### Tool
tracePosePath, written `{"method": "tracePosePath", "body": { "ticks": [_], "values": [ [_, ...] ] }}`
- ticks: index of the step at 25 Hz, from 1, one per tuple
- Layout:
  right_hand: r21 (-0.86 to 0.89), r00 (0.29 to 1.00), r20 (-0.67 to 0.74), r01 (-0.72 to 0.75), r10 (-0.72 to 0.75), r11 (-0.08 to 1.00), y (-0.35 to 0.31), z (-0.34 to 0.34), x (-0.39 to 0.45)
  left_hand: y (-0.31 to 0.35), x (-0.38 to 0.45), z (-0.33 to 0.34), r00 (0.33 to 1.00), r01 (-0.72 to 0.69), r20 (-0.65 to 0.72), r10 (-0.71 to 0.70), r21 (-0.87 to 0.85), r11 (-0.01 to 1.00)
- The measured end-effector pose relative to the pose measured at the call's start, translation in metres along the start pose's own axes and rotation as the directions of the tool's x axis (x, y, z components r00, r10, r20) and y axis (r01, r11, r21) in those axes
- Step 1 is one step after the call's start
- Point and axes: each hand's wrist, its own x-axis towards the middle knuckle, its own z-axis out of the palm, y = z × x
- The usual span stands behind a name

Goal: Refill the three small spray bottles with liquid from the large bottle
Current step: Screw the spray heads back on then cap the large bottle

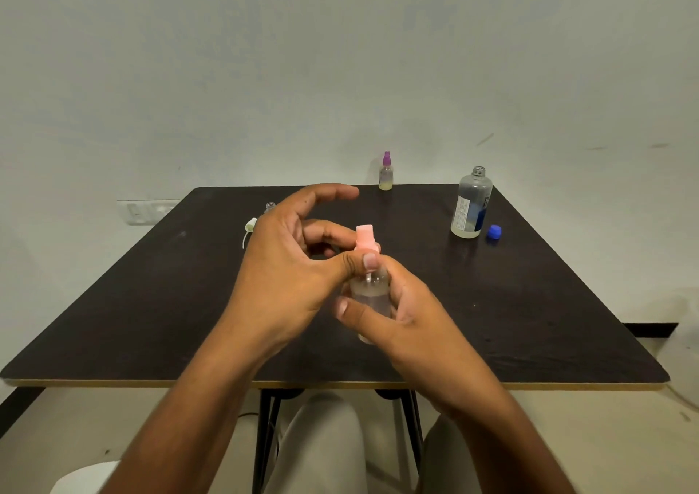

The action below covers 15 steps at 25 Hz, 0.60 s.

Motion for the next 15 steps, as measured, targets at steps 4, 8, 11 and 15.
{"method": "tracePosePath", "body": {
  "ticks": [4, 8, 11, 15],
  "values": [
    [-0.032, 0.999, -0.034, -0.027, 0.026, 0.999, 0.012, -0.005, 0.005, -0.019, 0.013, -0.002, 1.0, -0.013, -0.002, 0.013, 0.039, 0.999],
    [-0.07, 0.993, -0.109, -0.058, 0.05, 0.996, 0.027, -0.009, 0.026, -0.047, 0.033, 0.002, 0.999, -0.04, 0.031, 0.037, 0.106, 0.994],
    [-0.12, 0.983, -0.166, -0.104, 0.083, 0.987, 0.046, -0.018, 0.052, -0.075, 0.052, 0.001, 0.999, -0.04, 0.012, 0.039, 0.164, 0.986],
    [-0.212, 0.973, -0.206, -0.146, 0.102, 0.966, 0.075, -0.034, 0.108, -0.116, 0.083, 0.0, 0.999, -0.005, 0.036, -0.005, 0.278, 0.96]
  ]
}}
